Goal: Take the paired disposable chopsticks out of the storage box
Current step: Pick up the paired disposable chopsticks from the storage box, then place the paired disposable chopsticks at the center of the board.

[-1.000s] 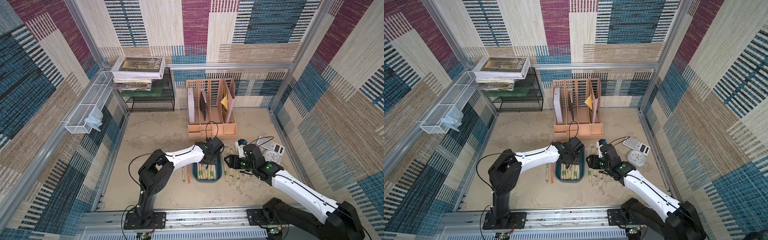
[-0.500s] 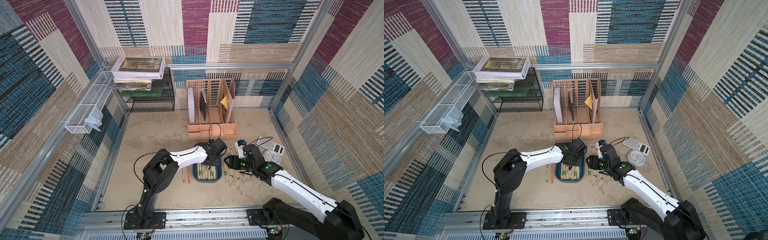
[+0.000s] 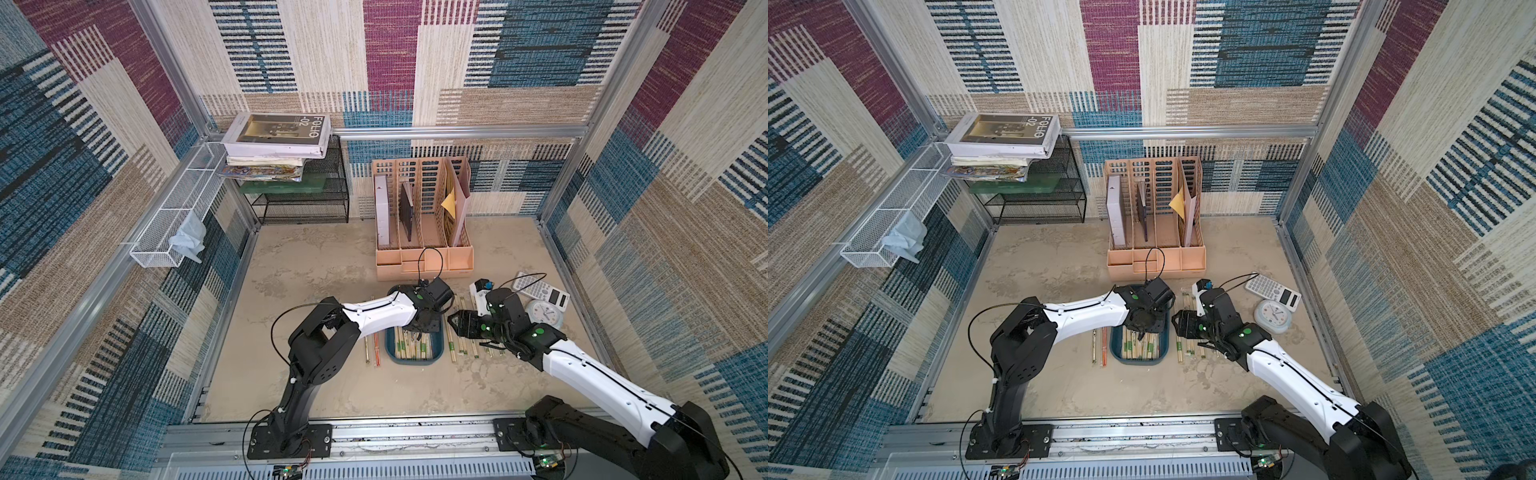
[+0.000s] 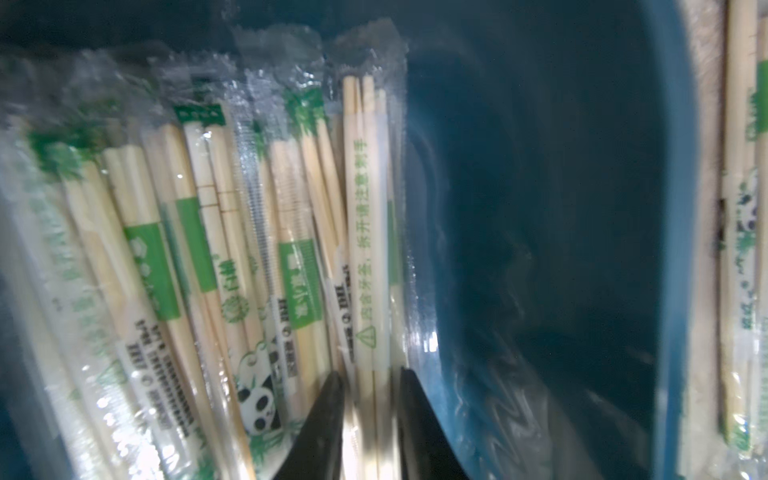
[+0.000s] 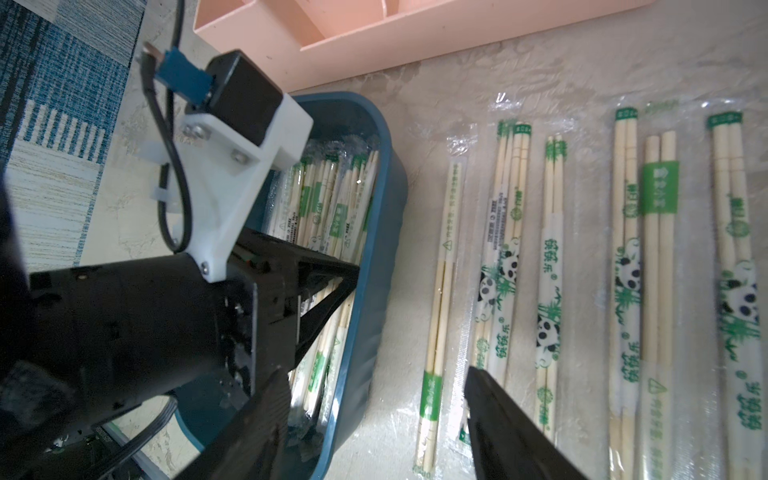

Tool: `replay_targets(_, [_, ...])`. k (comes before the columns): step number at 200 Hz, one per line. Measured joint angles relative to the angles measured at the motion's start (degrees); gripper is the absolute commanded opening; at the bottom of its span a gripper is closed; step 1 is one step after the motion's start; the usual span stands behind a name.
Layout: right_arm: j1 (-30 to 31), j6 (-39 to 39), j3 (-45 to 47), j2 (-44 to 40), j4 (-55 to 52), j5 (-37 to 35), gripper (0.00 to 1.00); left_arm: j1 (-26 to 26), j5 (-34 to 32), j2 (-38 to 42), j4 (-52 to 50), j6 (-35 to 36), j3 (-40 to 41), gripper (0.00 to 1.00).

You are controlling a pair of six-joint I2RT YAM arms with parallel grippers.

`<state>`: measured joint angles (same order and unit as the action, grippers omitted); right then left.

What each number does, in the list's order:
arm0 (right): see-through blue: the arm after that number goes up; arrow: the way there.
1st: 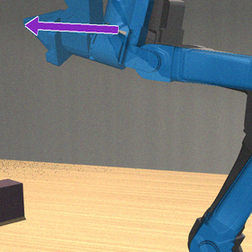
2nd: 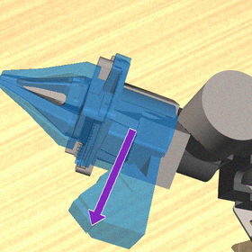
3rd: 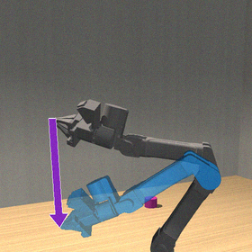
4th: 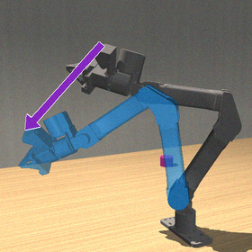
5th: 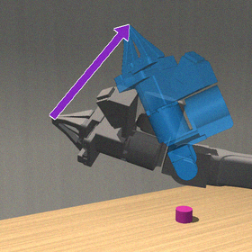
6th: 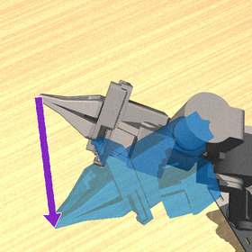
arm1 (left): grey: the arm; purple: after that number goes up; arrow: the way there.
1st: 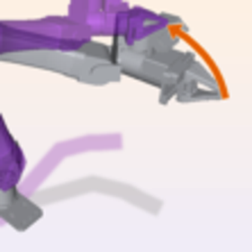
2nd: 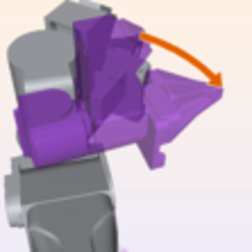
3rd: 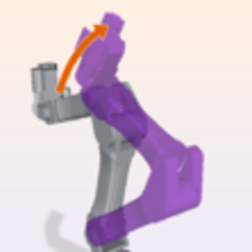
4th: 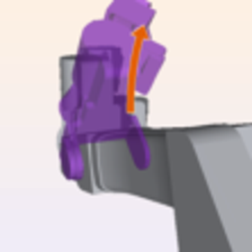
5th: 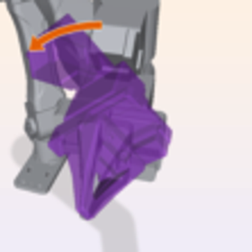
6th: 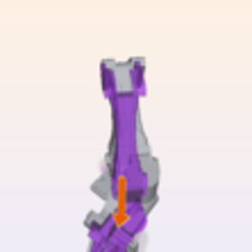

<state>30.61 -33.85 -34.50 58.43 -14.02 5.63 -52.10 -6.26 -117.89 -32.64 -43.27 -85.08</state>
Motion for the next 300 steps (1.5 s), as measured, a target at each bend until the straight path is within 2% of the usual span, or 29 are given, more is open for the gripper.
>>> replay_targets(61, [0.0,0.02,-0.17,0.0,0.0,0.07,0.7,-0.02,-0.02,1.09,-0.31,0.17,-0.13,0.07])
replay_targets(116, [0.0,0.04,-0.33,0.31,0.02,0.46,0.7,-0.02,-1.09,4.63,-0.9,0.46,-0.11,0.01])
replay_targets(174, [0.7,0.04,-1.38,0.5,0.0,0.66,0.7,0.09,-2.82,9.44,-1.36,0.87,1.46,0.0])
replay_targets(207, [3.39,0.02,-3.43,2.21,0.02,0.63,0.7,0.98,-4.37,14.88,-1.77,1.25,5.42,0.0])
replay_targets(249, [9.68,-0.04,-7.74,6.19,0.22,-0.57,0.7,3.3,-7.19,22.86,-3.43,1.4,12.57,0.0])
replay_targets(300, [15.93,-0.68,-12.02,12.31,0.83,-2.47,0.7,8.94,-10.6,31.78,-4.5,1.68,23.04,0.0])
